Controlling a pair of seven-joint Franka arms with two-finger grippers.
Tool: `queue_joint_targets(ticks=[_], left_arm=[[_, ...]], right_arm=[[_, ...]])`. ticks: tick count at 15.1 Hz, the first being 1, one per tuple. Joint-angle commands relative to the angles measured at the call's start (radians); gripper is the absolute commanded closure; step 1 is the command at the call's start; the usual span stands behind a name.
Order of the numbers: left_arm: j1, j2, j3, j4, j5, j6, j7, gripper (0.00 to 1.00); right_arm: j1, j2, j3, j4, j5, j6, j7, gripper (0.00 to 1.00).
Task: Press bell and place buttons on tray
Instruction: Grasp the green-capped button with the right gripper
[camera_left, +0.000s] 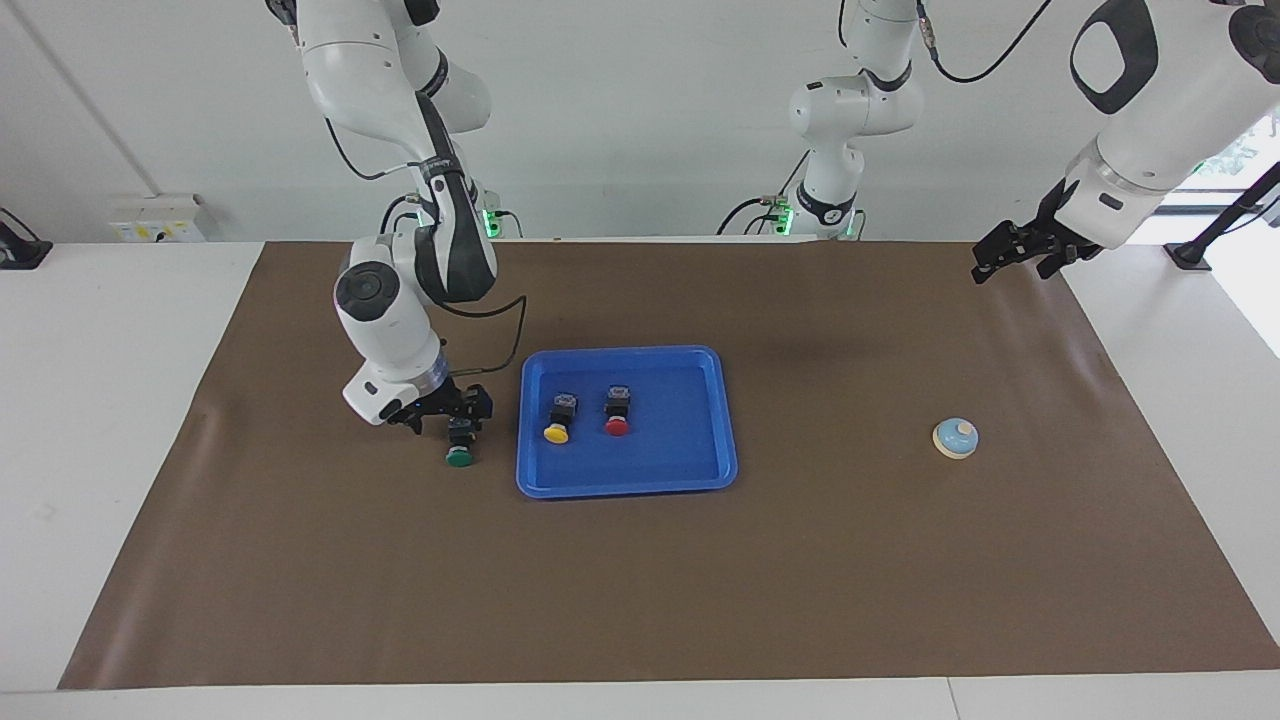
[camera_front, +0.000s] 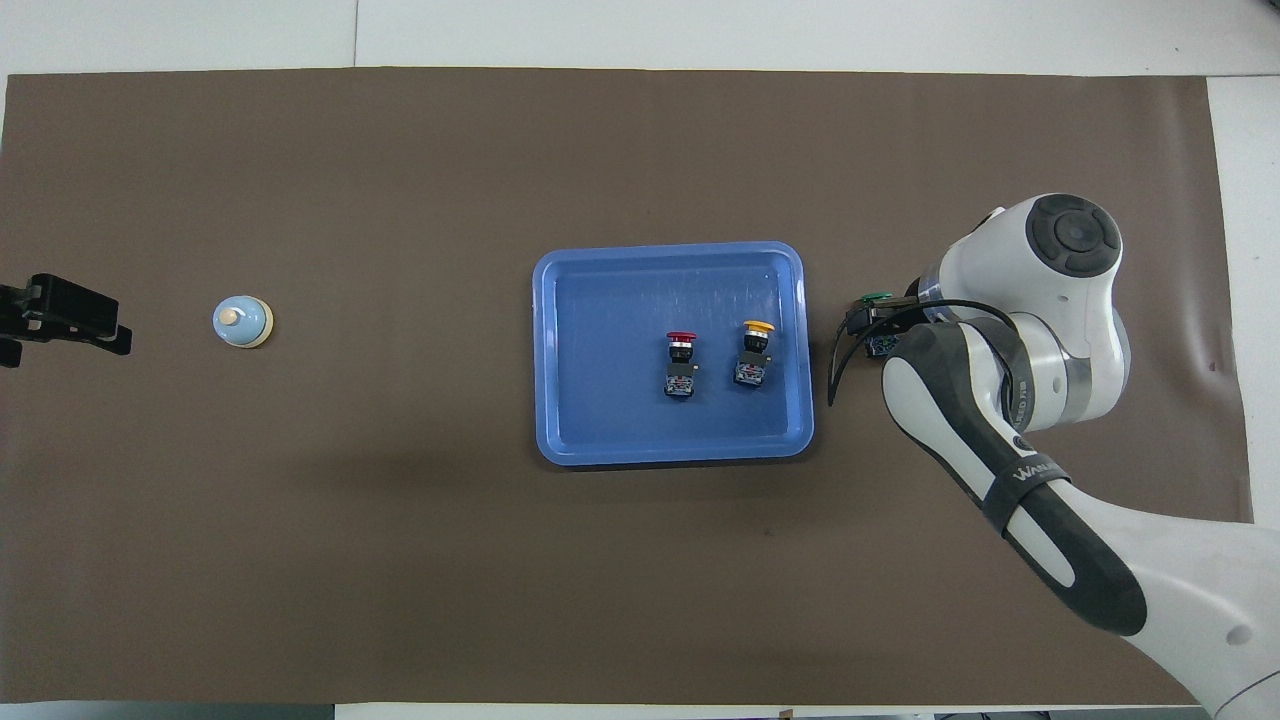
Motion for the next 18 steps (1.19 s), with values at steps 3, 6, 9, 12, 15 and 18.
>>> queue_joint_targets(ticks=[3, 6, 9, 12, 15, 18], left_arm=[[-0.004, -0.027, 0.007, -0.029, -0.007, 0.009, -0.001, 0.00], [-0.004, -0.027, 0.007, -0.029, -0.007, 0.009, -0.001, 0.00], [-0.004, -0.029, 0.007, -0.029, -0.007, 0.009, -0.001, 0.00], [-0.004, -0.029, 0.007, -0.029, -0.007, 0.009, -0.001, 0.00], [-0.004, -0.027, 0.007, -0.029, -0.007, 0.009, -0.001, 0.00], [-0.004, -0.029, 0.007, -0.029, -0.007, 0.009, -0.001, 0.00]], right_arm=[[0.027, 0.011, 0.011, -0.012, -0.002, 0.053, 0.042, 0.08], [0.031, 0.014, 0.009, -0.014, -0.003, 0.055, 0.041, 0.37], [0.032, 0.014, 0.011, -0.014, -0.005, 0.053, 0.030, 0.91], [0.032, 0.014, 0.009, -0.009, -0.005, 0.043, 0.016, 1.00], [0.052, 0.014, 0.011, 0.133, 0.003, -0.148, 0.035, 1.00], [0.129, 0.048, 0.012, 0.283, 0.009, -0.302, 0.192, 1.00]])
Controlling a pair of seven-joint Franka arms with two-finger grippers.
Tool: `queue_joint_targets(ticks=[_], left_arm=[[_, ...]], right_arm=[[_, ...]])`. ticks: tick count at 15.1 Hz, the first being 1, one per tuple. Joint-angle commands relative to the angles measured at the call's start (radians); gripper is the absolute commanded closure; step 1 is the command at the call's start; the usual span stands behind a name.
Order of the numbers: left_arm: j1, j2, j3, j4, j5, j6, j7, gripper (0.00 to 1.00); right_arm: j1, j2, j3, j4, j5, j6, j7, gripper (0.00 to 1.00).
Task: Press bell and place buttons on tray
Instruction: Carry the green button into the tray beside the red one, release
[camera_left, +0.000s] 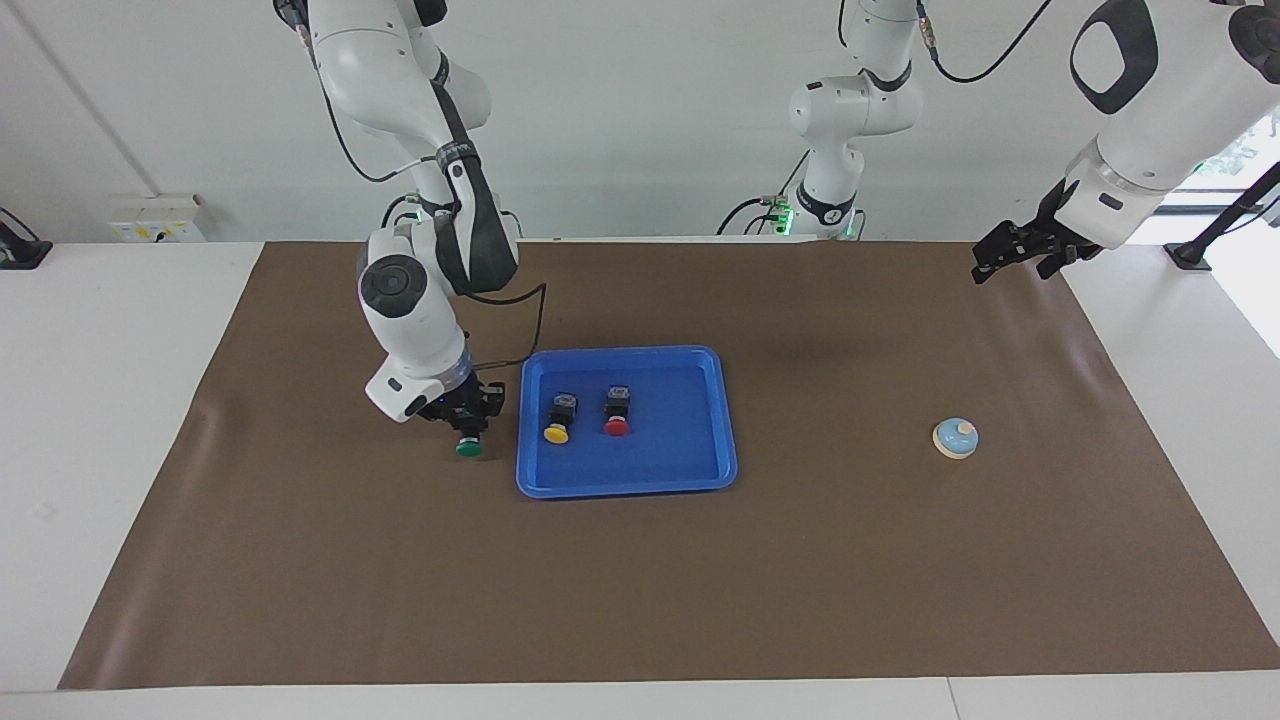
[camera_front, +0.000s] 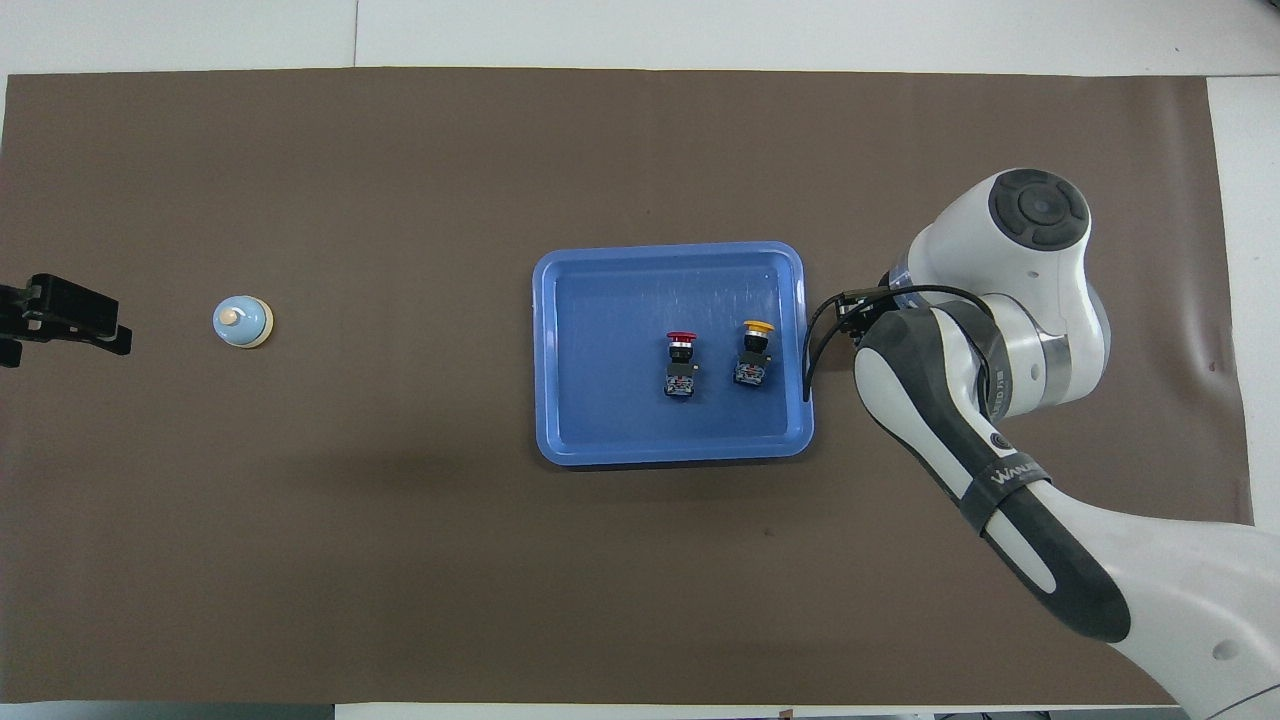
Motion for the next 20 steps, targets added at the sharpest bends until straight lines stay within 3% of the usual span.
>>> queue_joint_targets(ticks=[1, 9, 18, 19, 20], left_arm=[[-0.004, -0.029, 0.007, -0.029, -0.007, 0.009, -0.001, 0.00], [-0.004, -0.027, 0.007, -0.029, -0.007, 0.009, -0.001, 0.00], [-0.004, -0.027, 0.007, -0.029, -0.007, 0.009, -0.001, 0.00], [-0.004, -0.029, 0.007, -0.029, -0.007, 0.009, -0.001, 0.00], [-0.004, -0.029, 0.007, -0.029, -0.007, 0.009, -0.001, 0.00]], right_arm=[[0.103, 0.042, 0.005, 0.118, 0.005, -0.083, 0.172, 1.00], [0.376, 0.172, 0.001, 0.260, 0.025, -0.060, 0.507, 1.00], [0.404, 0.201, 0.005, 0.255, 0.031, 0.024, 0.550, 1.00], [0.403, 0.201, 0.005, 0.254, 0.033, 0.032, 0.550, 0.99], [0.401, 0.203, 0.005, 0.250, 0.034, 0.041, 0.550, 0.91]])
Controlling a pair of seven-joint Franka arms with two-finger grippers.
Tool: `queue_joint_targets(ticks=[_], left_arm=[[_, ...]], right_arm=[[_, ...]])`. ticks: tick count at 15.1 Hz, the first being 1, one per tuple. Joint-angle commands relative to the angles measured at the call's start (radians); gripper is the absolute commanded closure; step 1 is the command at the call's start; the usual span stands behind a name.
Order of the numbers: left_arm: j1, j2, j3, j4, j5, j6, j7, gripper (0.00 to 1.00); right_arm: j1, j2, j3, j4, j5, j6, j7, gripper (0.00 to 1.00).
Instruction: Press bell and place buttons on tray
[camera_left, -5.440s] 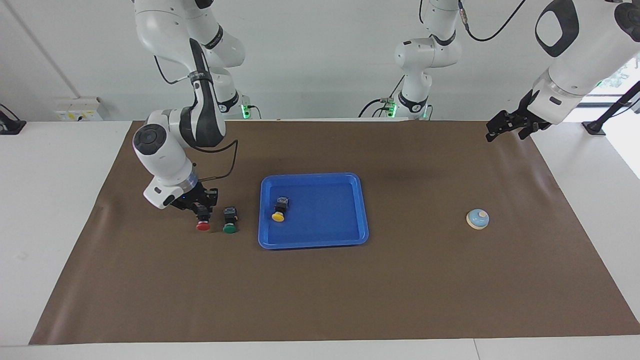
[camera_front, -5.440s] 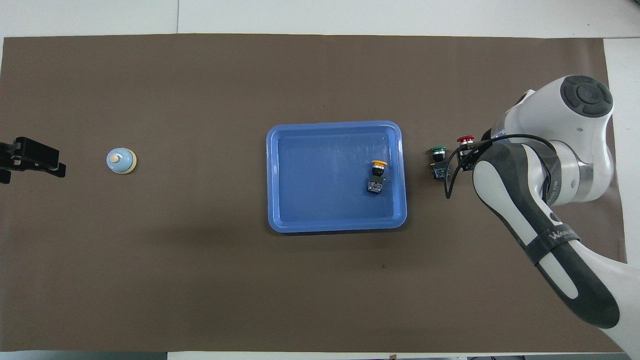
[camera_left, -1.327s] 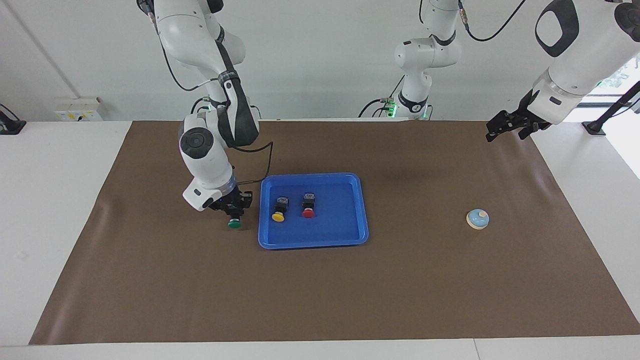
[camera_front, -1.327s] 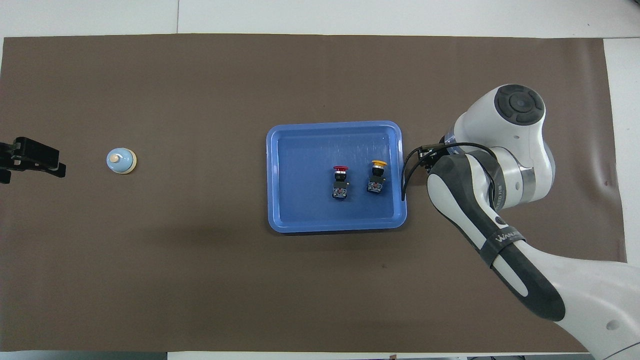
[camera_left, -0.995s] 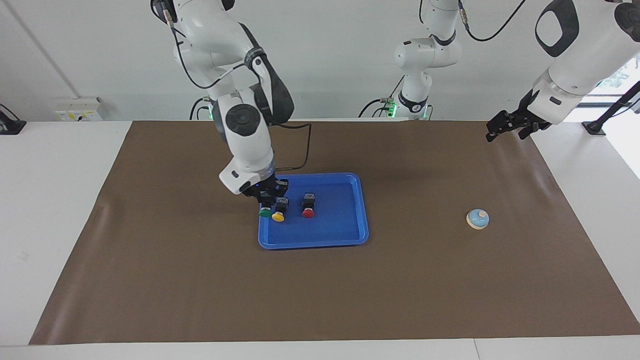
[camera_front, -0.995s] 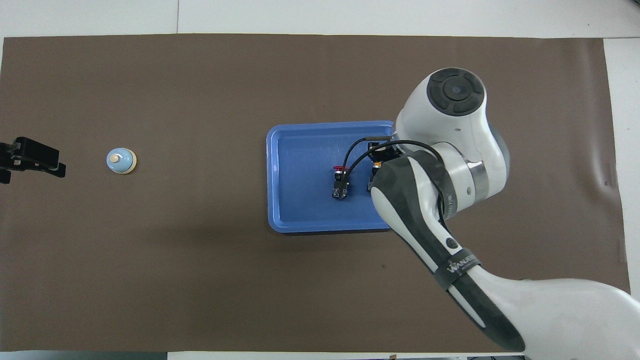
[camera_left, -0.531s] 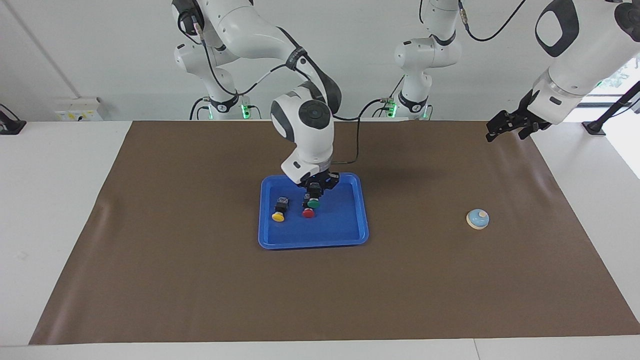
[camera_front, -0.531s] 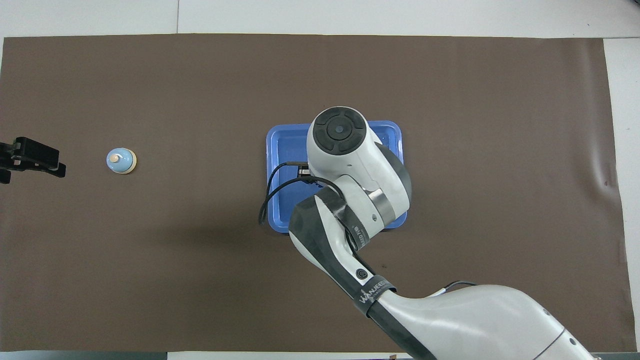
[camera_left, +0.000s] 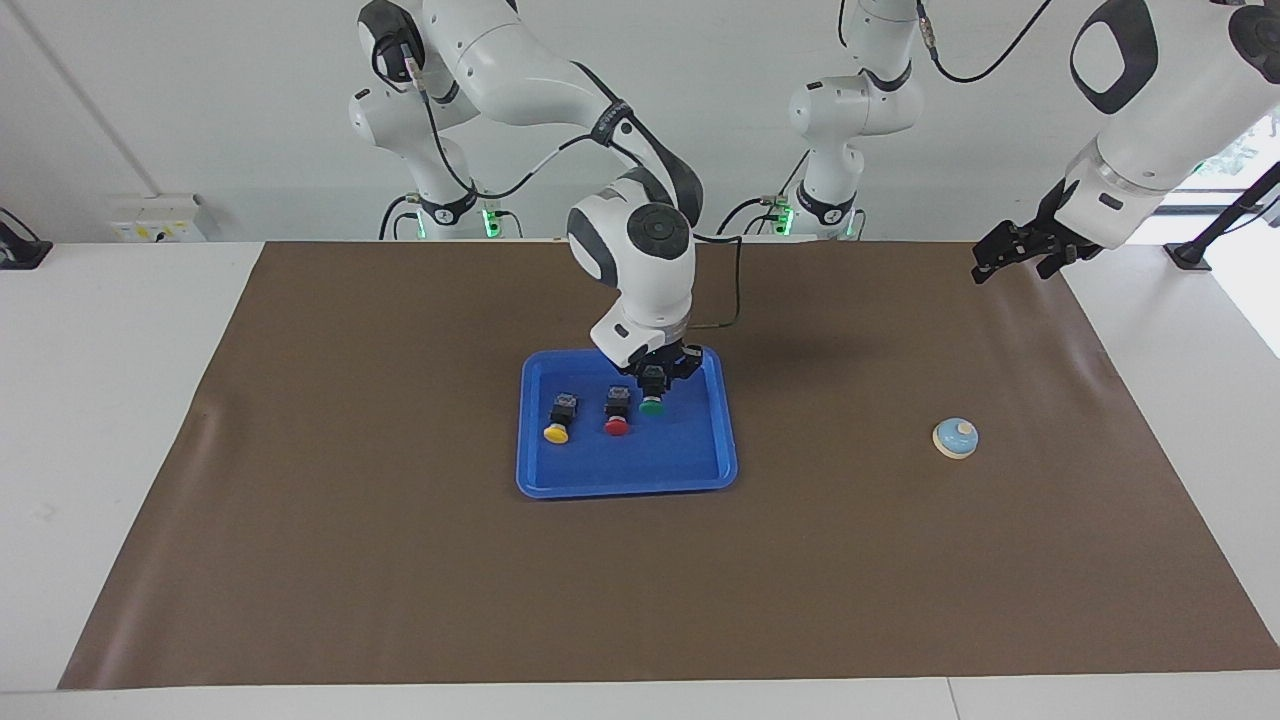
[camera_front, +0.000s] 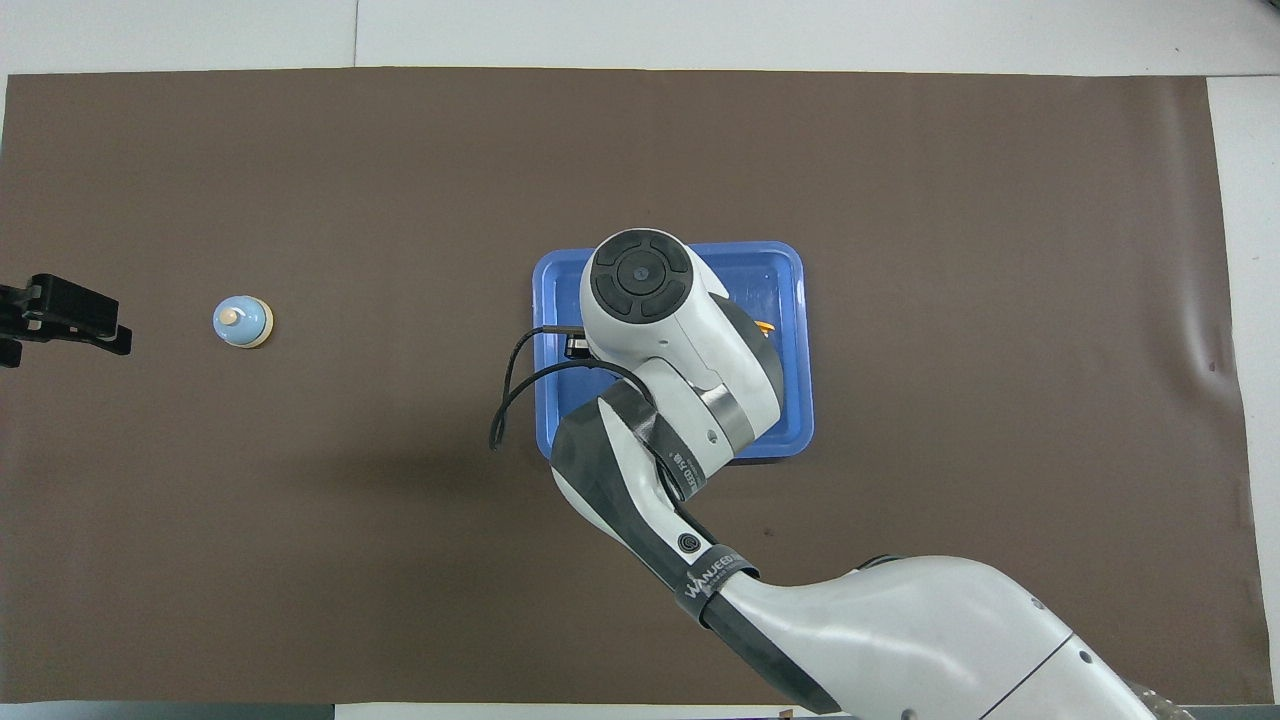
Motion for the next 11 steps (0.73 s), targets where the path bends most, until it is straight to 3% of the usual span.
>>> queue_joint_targets(ticks=[1, 2, 3, 4, 8, 11], left_arm=[[-0.004, -0.027, 0.007, -0.029, -0.007, 0.009, -0.001, 0.00], [-0.004, -0.027, 0.007, -0.029, -0.007, 0.009, -0.001, 0.00], [-0.004, -0.027, 0.007, -0.029, -0.007, 0.009, -0.001, 0.00], [-0.004, -0.027, 0.007, -0.029, -0.007, 0.009, -0.001, 0.00], [-0.004, -0.027, 0.007, -0.029, -0.007, 0.009, -0.001, 0.00], [-0.004, -0.027, 0.007, -0.029, -0.007, 0.009, -0.001, 0.00]], right_arm=[[-0.006, 0.004, 0.004, -0.013, 0.024, 0.038, 0.013, 0.85], [-0.006, 0.002, 0.004, -0.019, 0.028, 0.045, 0.013, 0.73], [-0.006, 0.002, 0.004, -0.018, 0.028, 0.042, 0.013, 0.26], [-0.003, 0.001, 0.002, -0.013, 0.024, 0.034, 0.013, 0.00], [-0.044, -0.031, -0.001, 0.059, 0.008, -0.102, -0.022, 0.00], [-0.137, -0.148, -0.001, 0.045, 0.012, -0.206, -0.151, 0.00]])
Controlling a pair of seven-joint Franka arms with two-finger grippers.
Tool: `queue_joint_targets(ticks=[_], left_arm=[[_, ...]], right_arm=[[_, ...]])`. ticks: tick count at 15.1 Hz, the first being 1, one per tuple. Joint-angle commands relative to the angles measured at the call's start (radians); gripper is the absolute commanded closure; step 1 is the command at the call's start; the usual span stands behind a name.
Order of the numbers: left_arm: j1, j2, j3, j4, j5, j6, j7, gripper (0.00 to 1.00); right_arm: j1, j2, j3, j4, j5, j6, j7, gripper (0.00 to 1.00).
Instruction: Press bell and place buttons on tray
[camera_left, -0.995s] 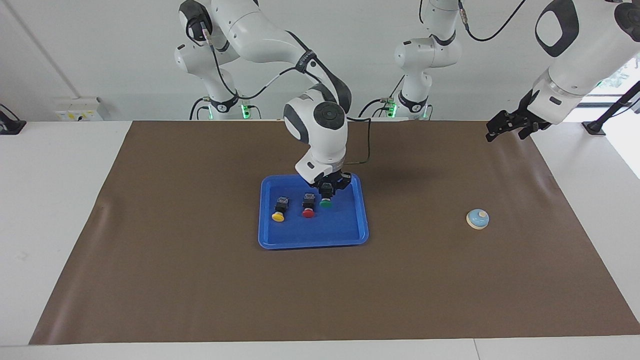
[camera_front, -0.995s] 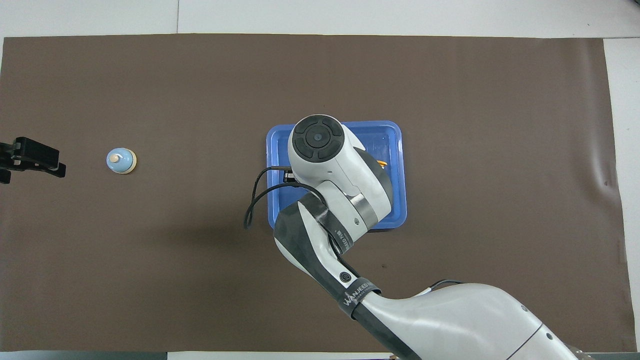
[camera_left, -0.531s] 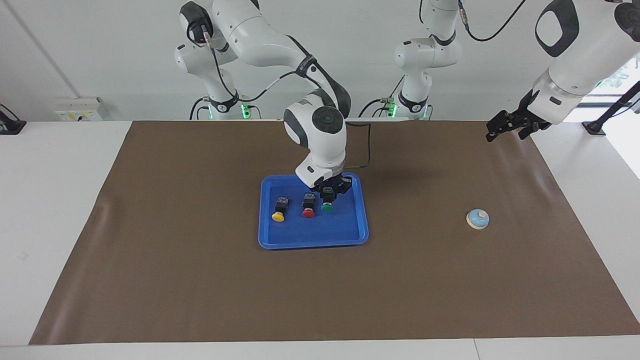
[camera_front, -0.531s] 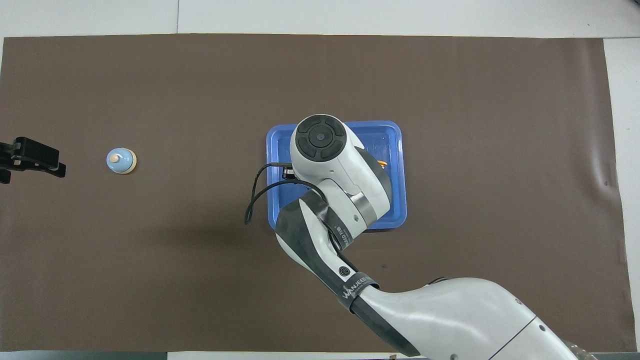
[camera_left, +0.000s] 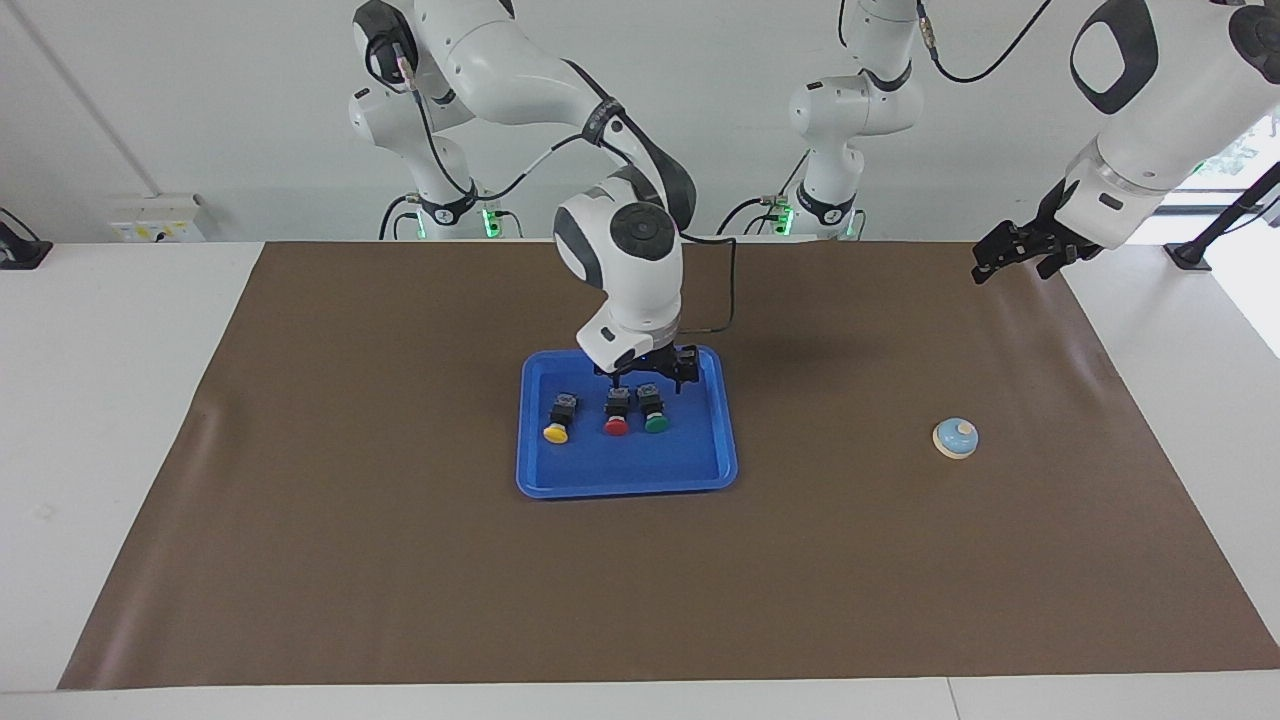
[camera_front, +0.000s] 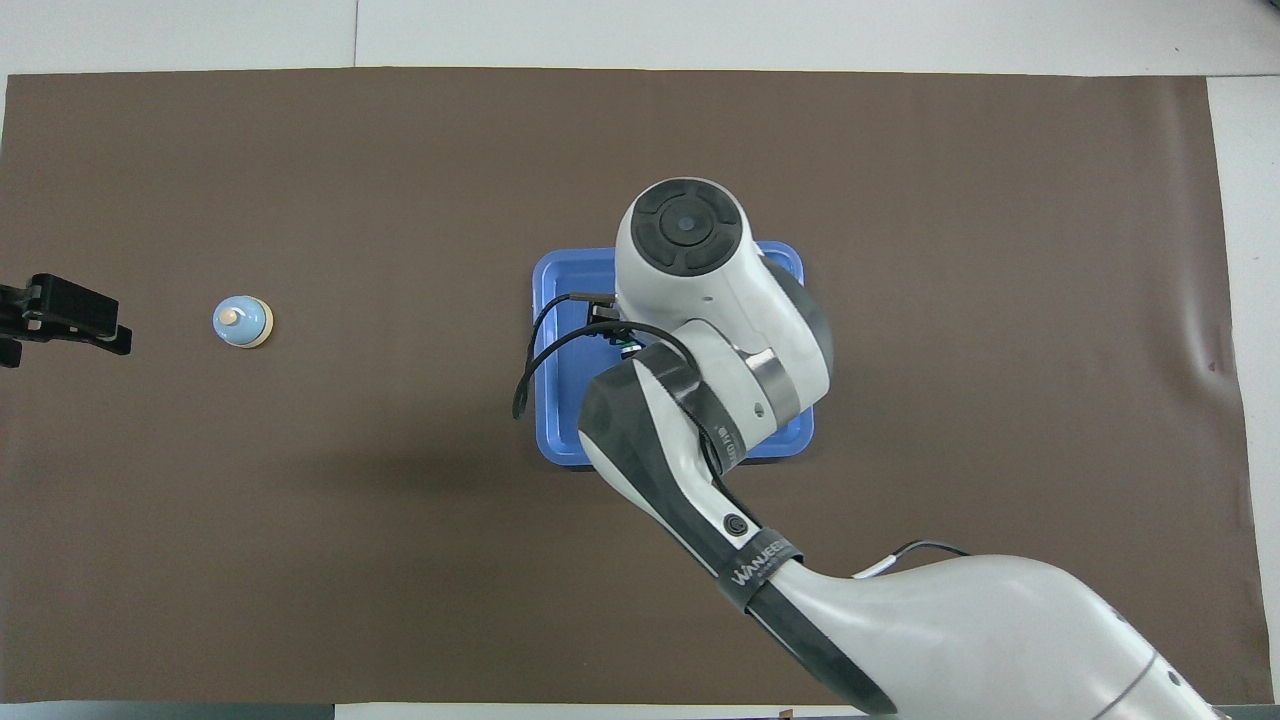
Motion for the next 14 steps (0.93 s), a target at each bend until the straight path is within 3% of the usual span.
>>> queue_joint_targets(ticks=[1, 11, 14], left_arm=[[-0.004, -0.029, 0.007, -0.029, -0.007, 0.009, -0.001, 0.00], [-0.004, -0.027, 0.007, -0.029, -0.007, 0.009, -0.001, 0.00], [-0.004, -0.027, 0.007, -0.029, -0.007, 0.009, -0.001, 0.00]], right_arm=[[-0.104, -0.127, 0.009, -0.019, 0.005, -0.110, -0.121, 0.00], [-0.448, -0.466, 0.009, -0.080, 0.005, -0.375, -0.554, 0.00], [-0.500, -0.492, 0.009, -0.083, 0.002, -0.388, -0.566, 0.00]])
